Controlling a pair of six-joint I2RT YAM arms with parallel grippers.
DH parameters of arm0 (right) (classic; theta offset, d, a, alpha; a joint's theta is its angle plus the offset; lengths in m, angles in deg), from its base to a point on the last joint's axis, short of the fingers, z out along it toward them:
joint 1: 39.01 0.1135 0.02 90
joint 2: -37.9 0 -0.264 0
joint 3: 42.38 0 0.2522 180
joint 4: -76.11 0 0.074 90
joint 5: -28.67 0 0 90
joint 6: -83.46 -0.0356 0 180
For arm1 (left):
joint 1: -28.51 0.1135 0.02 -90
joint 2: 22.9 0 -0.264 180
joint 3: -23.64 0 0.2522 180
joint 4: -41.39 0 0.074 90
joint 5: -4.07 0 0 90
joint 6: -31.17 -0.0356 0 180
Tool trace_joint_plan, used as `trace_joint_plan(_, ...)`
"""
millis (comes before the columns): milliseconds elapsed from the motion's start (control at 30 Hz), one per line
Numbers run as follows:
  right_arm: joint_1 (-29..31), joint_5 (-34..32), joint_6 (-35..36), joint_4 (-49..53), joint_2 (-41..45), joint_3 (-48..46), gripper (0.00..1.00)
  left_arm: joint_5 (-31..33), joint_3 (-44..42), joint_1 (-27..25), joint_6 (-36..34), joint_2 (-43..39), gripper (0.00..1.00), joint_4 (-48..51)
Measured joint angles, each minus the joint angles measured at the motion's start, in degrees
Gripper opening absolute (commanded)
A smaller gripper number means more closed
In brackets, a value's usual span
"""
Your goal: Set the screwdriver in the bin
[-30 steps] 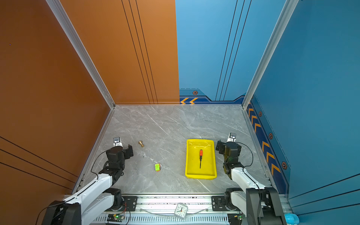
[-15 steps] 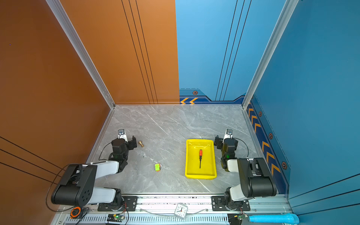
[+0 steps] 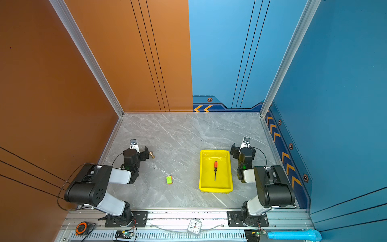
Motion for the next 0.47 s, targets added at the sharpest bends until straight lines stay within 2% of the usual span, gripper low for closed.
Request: trace_joint_plan(467, 0.46, -1.38, 0.02, 0.02, 0.00, 0.24, 1.00, -1.64, 1.46, 0.92, 0.00, 0.15, 0.98, -0.42)
